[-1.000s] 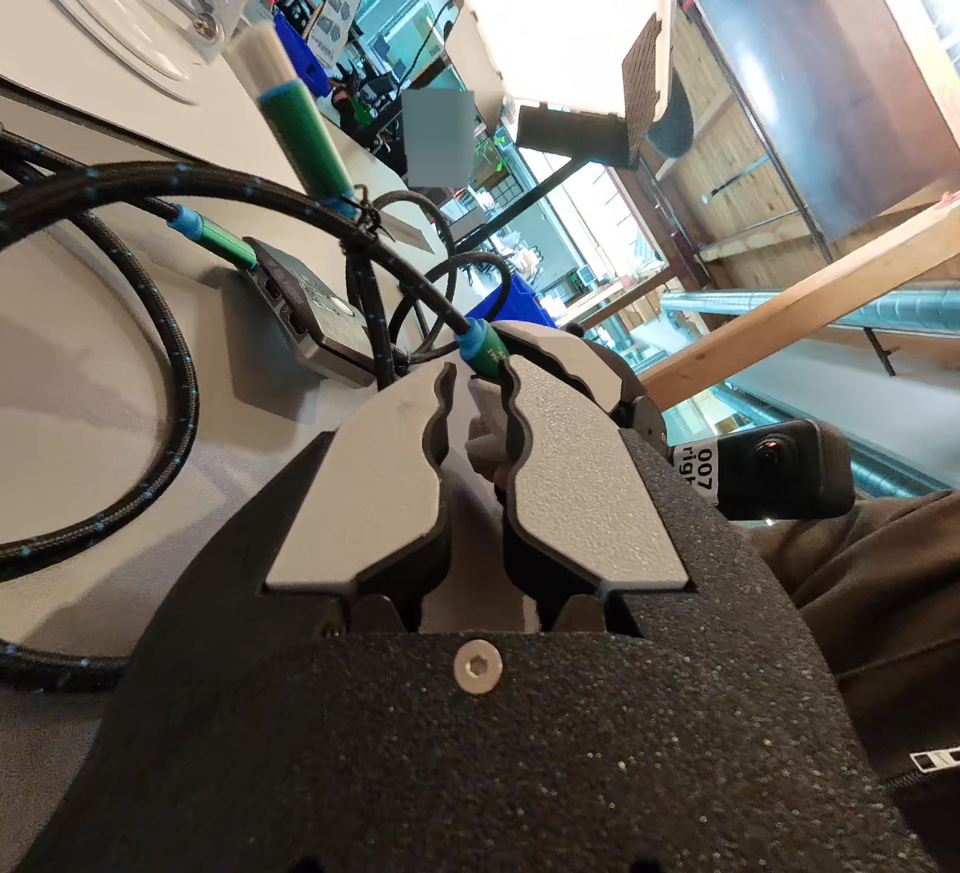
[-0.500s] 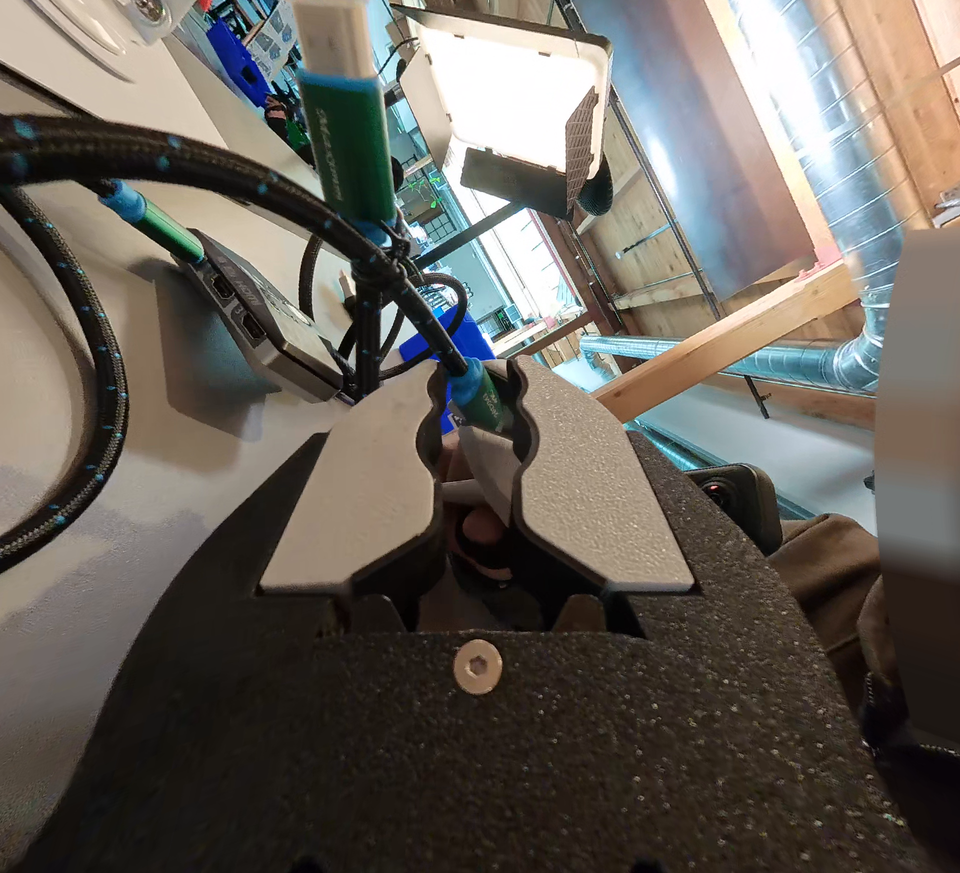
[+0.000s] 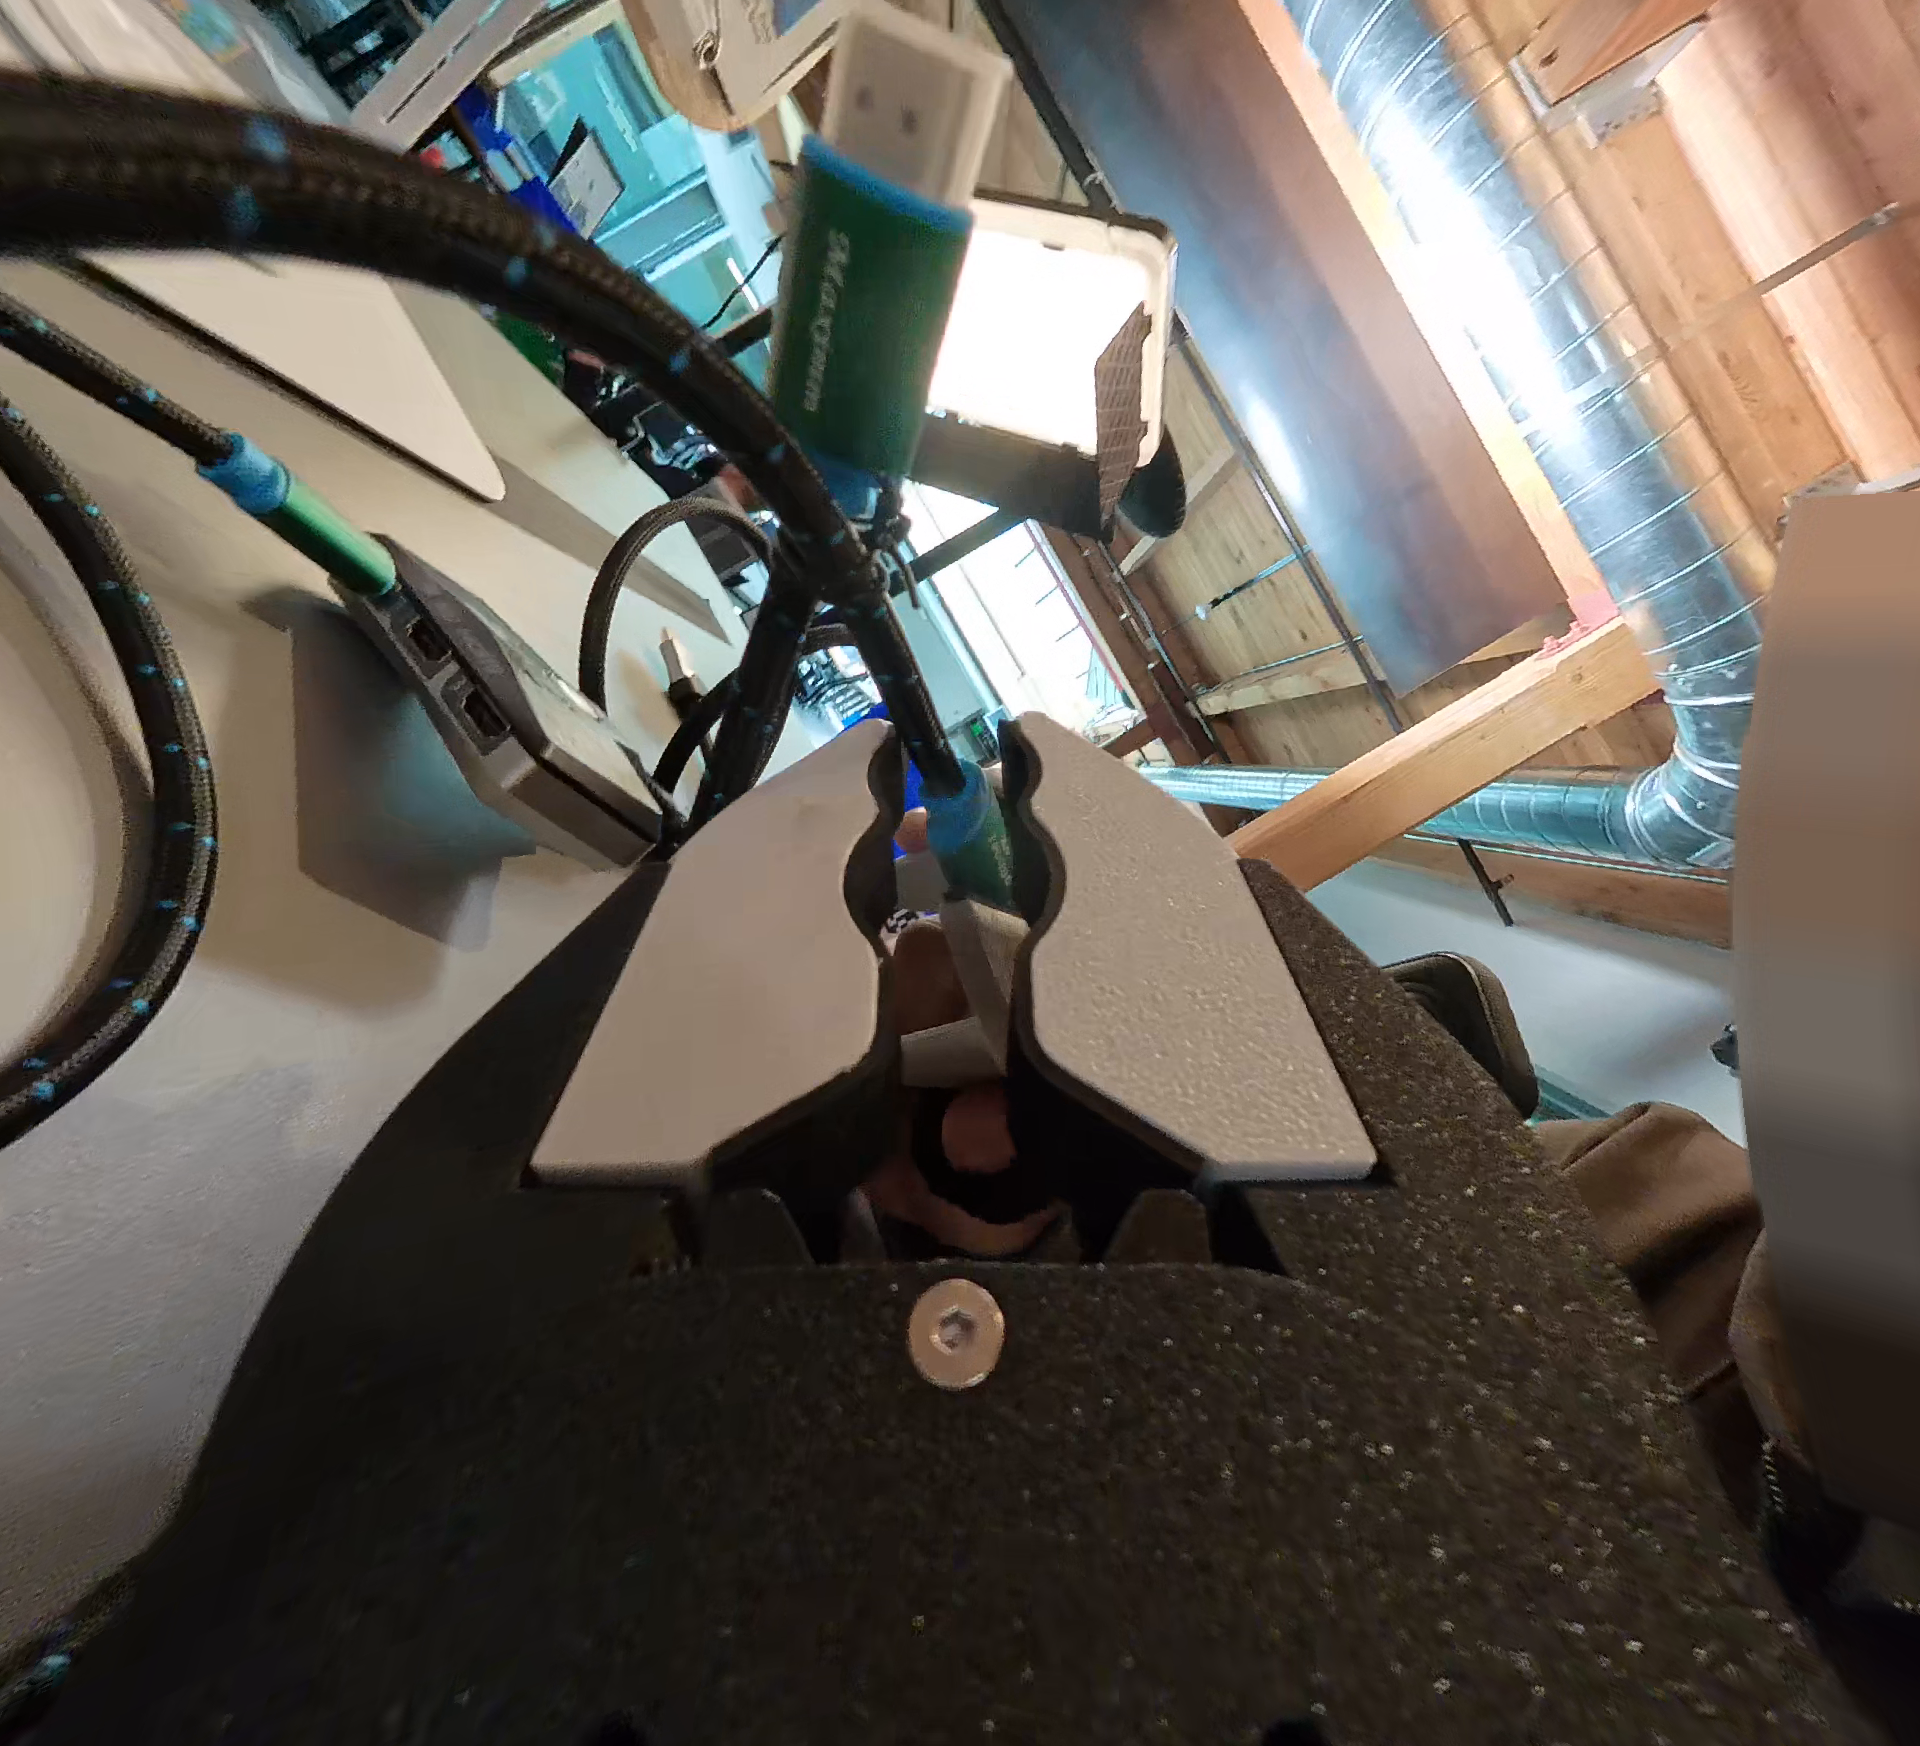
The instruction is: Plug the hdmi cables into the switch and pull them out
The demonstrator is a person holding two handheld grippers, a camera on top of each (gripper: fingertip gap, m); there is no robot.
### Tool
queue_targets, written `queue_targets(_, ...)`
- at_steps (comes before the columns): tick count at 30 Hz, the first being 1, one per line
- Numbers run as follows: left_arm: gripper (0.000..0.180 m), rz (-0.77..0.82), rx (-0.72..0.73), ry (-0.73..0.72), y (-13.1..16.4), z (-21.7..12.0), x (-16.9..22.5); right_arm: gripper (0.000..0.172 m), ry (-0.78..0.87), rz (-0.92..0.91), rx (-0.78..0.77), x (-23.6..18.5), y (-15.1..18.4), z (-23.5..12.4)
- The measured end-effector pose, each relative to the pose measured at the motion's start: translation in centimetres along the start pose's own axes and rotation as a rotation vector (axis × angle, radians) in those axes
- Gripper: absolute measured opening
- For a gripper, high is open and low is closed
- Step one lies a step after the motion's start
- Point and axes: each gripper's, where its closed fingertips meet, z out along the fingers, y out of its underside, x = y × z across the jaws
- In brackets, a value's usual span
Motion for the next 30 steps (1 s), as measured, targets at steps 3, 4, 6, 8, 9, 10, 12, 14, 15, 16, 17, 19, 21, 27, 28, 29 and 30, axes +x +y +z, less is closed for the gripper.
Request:
queue_targets(3,0.010,0.028,0.035,-0.004,-0.2,0.1,0.0,0.020,0.008,0.014,-0.014,0.2,0.2,0.1)
queue_targets(4,0.009,0.046,0.043,-0.002,-0.3,0.1,0.1,0.020,0.007,0.023,-0.021,0.3,0.4,0.2)
queue_targets(6,0.006,0.088,0.044,-0.017,-0.4,0.2,0.2,0.020,0.003,0.045,-0.028,0.4,0.7,0.2)
queue_targets(8,0.006,0.129,0.034,-0.050,-0.3,0.2,0.0,0.020,0.015,0.031,-0.048,0.4,1.1,0.3)
queue_targets(9,0.006,0.153,0.030,-0.072,-0.3,0.2,-0.2,0.020,0.028,0.005,-0.061,0.5,1.3,0.4)
queue_targets(10,0.006,0.176,0.038,-0.098,-0.5,0.1,-0.3,0.021,0.045,-0.031,-0.075,0.5,1.6,0.5)
queue_targets(12,0.006,0.200,0.055,-0.147,-1.0,-0.3,-0.8,0.031,0.077,-0.111,-0.122,0.5,2.2,0.7)
queue_targets(14,0.006,0.187,0.046,-0.153,-1.0,-0.4,-1.0,0.043,0.089,-0.170,-0.164,0.3,2.7,1.0)
queue_targets(15,0.006,0.174,0.034,-0.150,-0.8,-0.4,-1.1,0.043,0.091,-0.192,-0.173,0.1,2.8,1.0)
queue_targets(16,0.006,0.168,0.024,-0.152,-0.7,-0.3,-1.1,0.042,0.092,-0.210,-0.175,-0.1,2.8,1.1)
queue_targets(17,0.006,0.166,0.009,-0.152,-0.4,-0.2,-1.2,0.036,0.098,-0.225,-0.179,-0.1,2.8,1.1)
queue_targets(19,0.006,0.168,-0.016,-0.158,-0.1,0.1,-1.3,0.022,0.129,-0.230,-0.187,0.4,2.9,1.1)
queue_targets(21,0.007,0.172,-0.020,-0.157,-0.1,0.2,-1.3,0.021,0.109,-0.167,-0.189,0.5,3.1,1.1)
queue_targets(27,0.012,0.261,-0.019,-0.152,0.0,0.6,-0.9,0.021,0.056,-0.039,-0.171,0.7,2.9,1.0)
queue_targets(28,0.008,0.279,-0.016,-0.162,-0.1,0.5,-0.9,0.021,0.049,-0.031,-0.166,0.6,2.8,1.0)
queue_targets(29,0.007,0.293,-0.018,-0.165,-0.1,0.5,-0.9,0.021,0.046,-0.025,-0.165,0.6,2.8,1.0)
queue_targets(30,0.007,0.304,-0.018,-0.168,-0.1,0.5,-0.8,0.021,0.044,-0.021,-0.166,0.6,2.8,1.0)
